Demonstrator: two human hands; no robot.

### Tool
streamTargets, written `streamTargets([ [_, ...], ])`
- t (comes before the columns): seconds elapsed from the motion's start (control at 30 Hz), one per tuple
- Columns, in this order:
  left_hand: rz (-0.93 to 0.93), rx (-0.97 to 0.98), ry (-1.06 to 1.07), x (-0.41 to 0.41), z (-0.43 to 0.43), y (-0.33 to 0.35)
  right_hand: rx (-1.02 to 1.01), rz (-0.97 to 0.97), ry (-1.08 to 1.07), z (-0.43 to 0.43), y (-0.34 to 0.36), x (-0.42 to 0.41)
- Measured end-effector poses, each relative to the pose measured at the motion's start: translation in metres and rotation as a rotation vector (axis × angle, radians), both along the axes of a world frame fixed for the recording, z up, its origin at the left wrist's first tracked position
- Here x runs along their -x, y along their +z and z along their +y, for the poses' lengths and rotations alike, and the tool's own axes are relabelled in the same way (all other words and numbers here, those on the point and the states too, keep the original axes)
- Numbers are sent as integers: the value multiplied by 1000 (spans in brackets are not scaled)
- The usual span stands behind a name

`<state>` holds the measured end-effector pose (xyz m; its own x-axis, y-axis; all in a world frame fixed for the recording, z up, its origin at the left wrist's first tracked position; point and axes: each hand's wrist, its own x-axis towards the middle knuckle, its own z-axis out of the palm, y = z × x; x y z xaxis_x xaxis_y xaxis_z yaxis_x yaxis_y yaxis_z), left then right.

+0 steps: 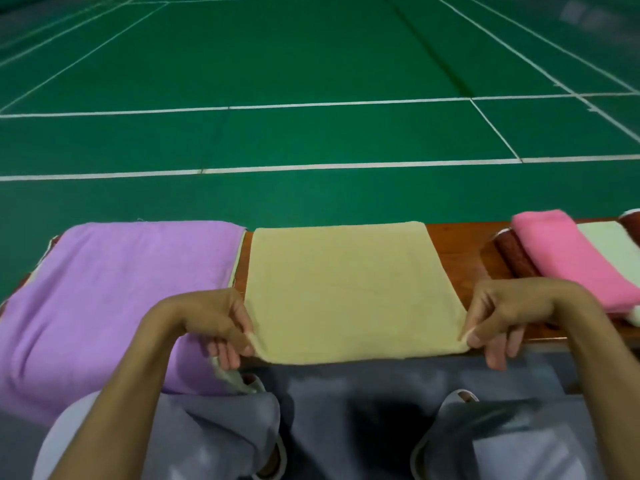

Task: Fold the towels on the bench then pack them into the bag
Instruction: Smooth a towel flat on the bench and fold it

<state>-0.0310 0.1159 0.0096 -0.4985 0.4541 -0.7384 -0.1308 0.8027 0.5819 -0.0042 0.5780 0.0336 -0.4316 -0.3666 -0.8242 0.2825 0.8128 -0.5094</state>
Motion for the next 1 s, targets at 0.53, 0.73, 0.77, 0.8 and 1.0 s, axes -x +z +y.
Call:
streamTargets([
  [0.53,1139,100,63,1,108,-67,-191,1187,-69,-136,-87,15],
  [0.73,1056,292,-16,-1,110,-94,-381,1121,70,-135,-116,21],
  [0.77,1055,306,19,2,103,-95,-399,1117,38,-124,-115,22],
  [0.8,1052,322,54,5,93,-96,-427,1108,-5,-111,-115,24],
  [1.0,1032,329,197,11,61,-101,-608,1012,-187,-61,-111,28],
])
